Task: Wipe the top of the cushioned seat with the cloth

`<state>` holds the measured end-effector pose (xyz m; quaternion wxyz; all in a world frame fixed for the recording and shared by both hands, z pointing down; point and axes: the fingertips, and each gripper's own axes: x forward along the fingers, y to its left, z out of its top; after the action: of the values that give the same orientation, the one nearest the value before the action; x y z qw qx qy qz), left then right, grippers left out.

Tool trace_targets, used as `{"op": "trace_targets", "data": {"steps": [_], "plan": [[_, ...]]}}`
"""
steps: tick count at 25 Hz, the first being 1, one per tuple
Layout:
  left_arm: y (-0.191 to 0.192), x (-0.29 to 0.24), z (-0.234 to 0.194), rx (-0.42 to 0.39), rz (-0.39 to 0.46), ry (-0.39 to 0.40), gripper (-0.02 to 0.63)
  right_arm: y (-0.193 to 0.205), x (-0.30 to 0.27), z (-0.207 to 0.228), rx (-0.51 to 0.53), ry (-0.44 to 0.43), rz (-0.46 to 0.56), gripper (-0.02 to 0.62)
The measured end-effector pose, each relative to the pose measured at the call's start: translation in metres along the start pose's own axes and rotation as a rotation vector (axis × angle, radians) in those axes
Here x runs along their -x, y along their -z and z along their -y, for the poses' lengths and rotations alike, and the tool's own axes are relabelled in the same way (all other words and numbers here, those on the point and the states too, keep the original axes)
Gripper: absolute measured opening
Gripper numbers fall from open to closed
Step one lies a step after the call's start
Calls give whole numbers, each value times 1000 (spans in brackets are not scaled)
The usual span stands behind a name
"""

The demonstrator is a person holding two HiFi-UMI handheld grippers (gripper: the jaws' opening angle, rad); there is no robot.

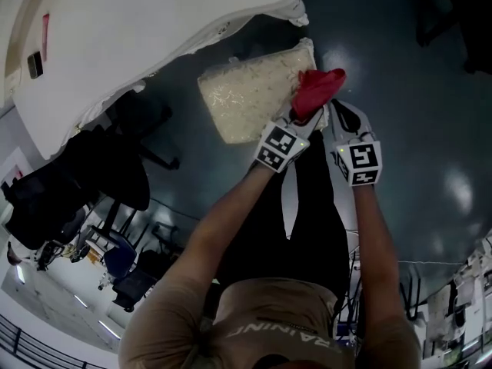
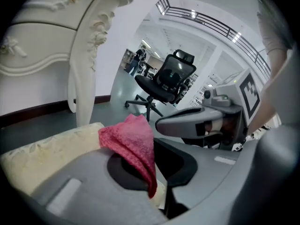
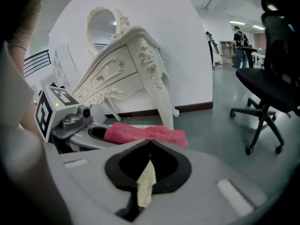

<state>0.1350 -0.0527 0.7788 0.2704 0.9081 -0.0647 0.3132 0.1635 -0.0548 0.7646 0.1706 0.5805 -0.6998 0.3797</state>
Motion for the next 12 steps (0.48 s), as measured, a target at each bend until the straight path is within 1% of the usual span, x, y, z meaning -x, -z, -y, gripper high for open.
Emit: {"op": "trace_targets", "data": {"steps": [3,6,9,12], "plan": [[-2,36,-8,44,54,-31,38,1,-4,-32,19,-32,-12,2],[-6,82,-19,92,110,-70,38,2,-9,-71,41,-61,-27,2],[0,134,-43,124,160,-150,38,-3,-19,-113,87,-109,-41,2],[16,186,-71,159,196,-244,38,-14,-28,-153,126,-159,-37,2]]}}
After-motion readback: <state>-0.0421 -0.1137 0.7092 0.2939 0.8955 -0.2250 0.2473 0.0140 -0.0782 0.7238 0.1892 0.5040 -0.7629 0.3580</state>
